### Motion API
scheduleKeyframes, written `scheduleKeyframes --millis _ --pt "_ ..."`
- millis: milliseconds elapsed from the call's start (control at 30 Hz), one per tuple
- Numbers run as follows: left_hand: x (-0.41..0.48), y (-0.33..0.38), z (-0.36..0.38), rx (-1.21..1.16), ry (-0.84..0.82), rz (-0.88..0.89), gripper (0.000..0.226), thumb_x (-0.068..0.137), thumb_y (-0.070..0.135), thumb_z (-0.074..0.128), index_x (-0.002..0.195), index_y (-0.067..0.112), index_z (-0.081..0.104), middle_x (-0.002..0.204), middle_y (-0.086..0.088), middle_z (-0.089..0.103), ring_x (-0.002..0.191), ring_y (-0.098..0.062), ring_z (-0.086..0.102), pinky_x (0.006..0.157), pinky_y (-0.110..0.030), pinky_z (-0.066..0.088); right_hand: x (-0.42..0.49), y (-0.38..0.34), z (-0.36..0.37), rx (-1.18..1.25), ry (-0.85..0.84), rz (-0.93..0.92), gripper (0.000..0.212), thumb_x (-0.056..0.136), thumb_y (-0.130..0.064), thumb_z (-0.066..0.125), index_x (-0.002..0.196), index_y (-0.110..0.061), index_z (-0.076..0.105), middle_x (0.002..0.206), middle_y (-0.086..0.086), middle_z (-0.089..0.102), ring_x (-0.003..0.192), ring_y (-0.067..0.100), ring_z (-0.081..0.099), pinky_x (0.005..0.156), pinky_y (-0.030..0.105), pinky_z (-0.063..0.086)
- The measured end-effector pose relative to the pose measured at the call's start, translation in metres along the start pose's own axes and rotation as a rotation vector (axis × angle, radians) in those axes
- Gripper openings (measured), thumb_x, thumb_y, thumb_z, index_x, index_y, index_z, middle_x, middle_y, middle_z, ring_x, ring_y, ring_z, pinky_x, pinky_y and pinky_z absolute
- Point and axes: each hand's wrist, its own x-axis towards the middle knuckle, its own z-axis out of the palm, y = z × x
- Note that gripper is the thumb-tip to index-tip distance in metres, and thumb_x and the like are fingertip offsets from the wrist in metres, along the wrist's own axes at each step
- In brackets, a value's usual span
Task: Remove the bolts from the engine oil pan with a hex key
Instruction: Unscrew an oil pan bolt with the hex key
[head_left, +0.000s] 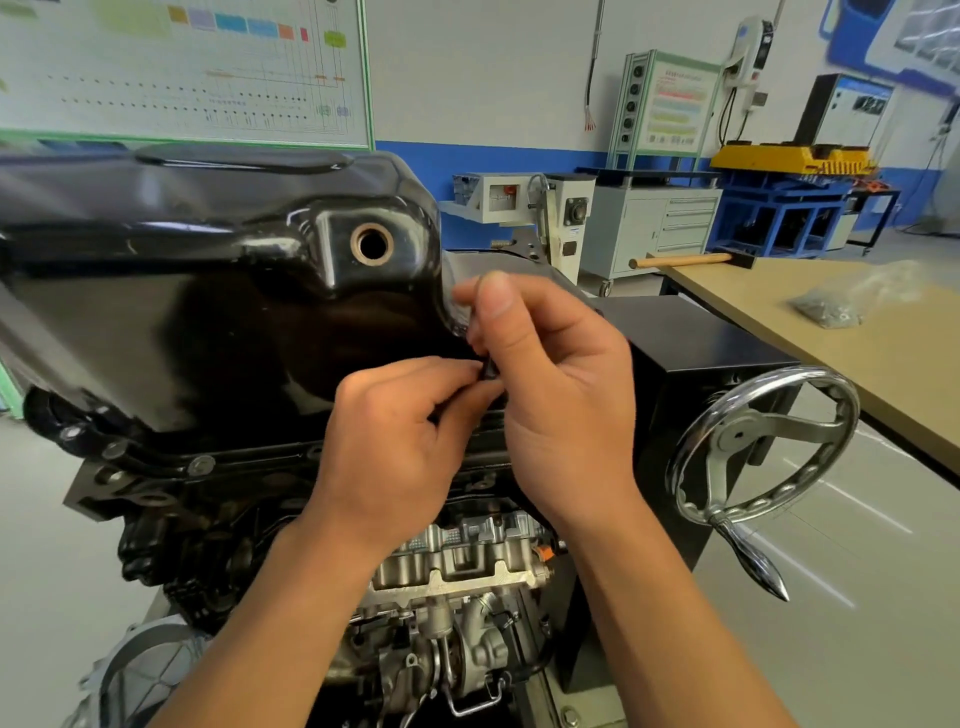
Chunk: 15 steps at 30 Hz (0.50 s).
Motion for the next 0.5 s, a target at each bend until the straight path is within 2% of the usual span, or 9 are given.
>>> scheduleKeyframes --millis 33,100,167,233,333,367,433,500 --pt "-0.001 0.0 0.001 0.0 0.038 -0.009 0.035 0.097 0.035 0.052 0.074 0.014 0.07 0.067 0.014 0.061 0.061 0.001 0.058 0.058 -0.007 0.039 -0.001 0.0 -0.002 -0.021 0.065 -0.043 0.007 0.088 -0.021 0.069 0.086 -0.014 0.072 0.073 -0.011 0.067 0.069 0.003 0.059 0.067 0.017 0.047" --pt "-0.001 0.001 0.004 0.016 0.091 -0.039 0.036 0.093 0.035 0.058 0.079 0.006 0.076 0.066 0.006 0.067 0.059 -0.003 0.061 0.057 -0.007 0.04 -0.001 -0.003 -0.006 -0.109 0.142 -0.118 0.018 0.081 -0.023 0.08 0.089 -0.008 0.073 0.079 0.002 0.071 0.069 0.016 0.062 0.065 0.024 0.048" --pt "-0.001 0.001 0.007 0.026 0.125 -0.068 0.034 0.09 0.034 0.063 0.077 0.005 0.076 0.064 0.005 0.067 0.057 -0.005 0.063 0.054 -0.011 0.043 0.0 -0.007 -0.011 -0.158 0.14 -0.162 0.022 0.079 -0.023 0.081 0.09 -0.006 0.074 0.078 0.005 0.072 0.066 0.022 0.063 0.063 0.023 0.049" --pt "-0.001 0.003 0.01 0.02 0.152 -0.089 0.029 0.09 0.031 0.067 0.075 0.008 0.075 0.063 0.008 0.067 0.056 -0.006 0.064 0.051 -0.018 0.047 0.001 -0.008 -0.013 -0.091 0.1 -0.097 0.022 0.081 -0.016 0.081 0.099 -0.008 0.072 0.075 -0.001 0.073 0.059 0.014 0.063 0.061 0.019 0.051" --pt "0.0 0.004 0.01 0.004 0.178 -0.101 0.02 0.09 0.023 0.068 0.072 0.014 0.072 0.063 0.018 0.062 0.054 -0.004 0.062 0.049 -0.016 0.045 -0.001 -0.002 -0.011 0.065 0.059 0.075 0.044 0.085 -0.009 0.076 0.126 -0.007 0.058 0.074 0.003 0.075 0.053 0.006 0.062 0.058 0.016 0.049" --pt "0.0 0.005 0.01 0.011 0.178 -0.106 0.02 0.089 0.022 0.067 0.07 0.018 0.069 0.062 0.021 0.059 0.052 -0.002 0.059 0.049 -0.012 0.041 -0.002 0.0 -0.009 0.073 0.067 0.084 0.046 0.086 -0.007 0.075 0.128 -0.006 0.056 0.072 0.003 0.074 0.051 0.006 0.062 0.057 0.015 0.049" --pt "0.001 0.007 0.011 0.034 0.177 -0.122 0.023 0.088 0.022 0.066 0.066 0.027 0.06 0.057 0.022 0.053 0.049 0.0 0.053 0.049 -0.007 0.034 -0.005 0.003 -0.005 0.052 0.104 0.04 0.037 0.088 -0.005 0.073 0.122 -0.004 0.059 0.068 0.006 0.071 0.05 0.008 0.062 0.057 0.017 0.05" --pt "0.001 0.006 0.01 0.014 0.165 -0.134 0.024 0.087 0.025 0.065 0.064 0.022 0.061 0.057 0.02 0.056 0.05 0.0 0.055 0.049 -0.008 0.036 -0.007 0.007 -0.002 -0.015 0.131 -0.014 0.026 0.092 -0.007 0.067 0.117 -0.004 0.061 0.073 0.009 0.071 0.054 0.008 0.062 0.063 0.021 0.052"
